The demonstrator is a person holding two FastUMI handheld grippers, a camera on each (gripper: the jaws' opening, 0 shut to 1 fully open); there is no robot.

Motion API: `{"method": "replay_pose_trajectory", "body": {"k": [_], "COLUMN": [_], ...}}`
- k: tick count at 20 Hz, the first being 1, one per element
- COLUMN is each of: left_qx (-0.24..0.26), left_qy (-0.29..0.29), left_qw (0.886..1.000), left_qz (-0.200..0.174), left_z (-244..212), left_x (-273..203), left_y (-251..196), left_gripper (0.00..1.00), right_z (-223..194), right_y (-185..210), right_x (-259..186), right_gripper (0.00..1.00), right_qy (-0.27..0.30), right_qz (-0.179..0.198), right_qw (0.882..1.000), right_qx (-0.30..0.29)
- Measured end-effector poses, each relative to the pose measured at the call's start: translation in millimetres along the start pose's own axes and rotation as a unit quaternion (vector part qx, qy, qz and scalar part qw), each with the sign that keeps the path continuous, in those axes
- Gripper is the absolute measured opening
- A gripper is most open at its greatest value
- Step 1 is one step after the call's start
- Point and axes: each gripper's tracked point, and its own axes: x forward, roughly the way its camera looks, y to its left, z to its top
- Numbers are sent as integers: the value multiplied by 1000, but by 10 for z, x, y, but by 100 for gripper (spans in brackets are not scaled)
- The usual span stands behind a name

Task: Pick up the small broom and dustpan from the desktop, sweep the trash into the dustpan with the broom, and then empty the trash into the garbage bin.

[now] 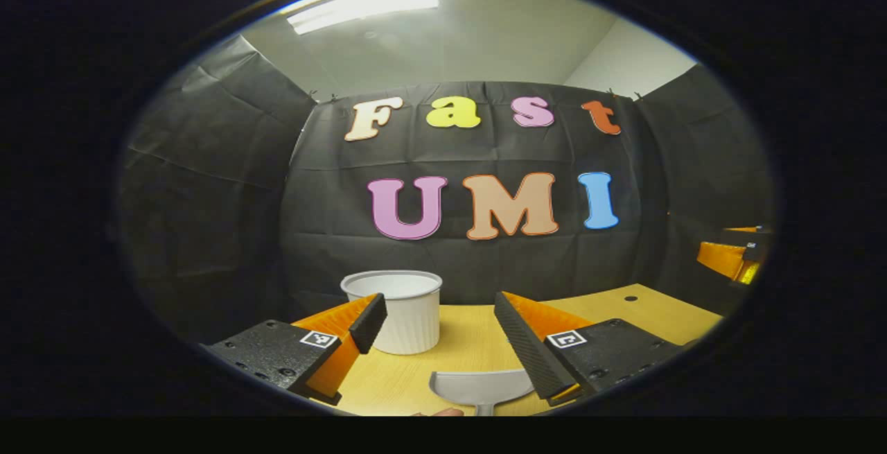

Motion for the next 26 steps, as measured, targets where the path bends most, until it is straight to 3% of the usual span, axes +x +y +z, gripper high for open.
{"method": "replay_pose_trajectory", "body": {"k": [14, 26], "left_qx": [9, -7], "left_qy": [-10, 6], "left_qw": [1000, 1000], "left_qz": [-26, -10], "left_z": [43, -41], "left_x": [64, 91], "left_y": [-237, -230], "left_gripper": [93, 92], "right_z": [-63, -116], "right_y": [-59, -85], "right_x": [150, 202], "right_gripper": [99, 99], "right_qy": [13, 22], "right_qz": [-1, 8], "right_qw": [1000, 1000], "right_qx": [13, 1]}}
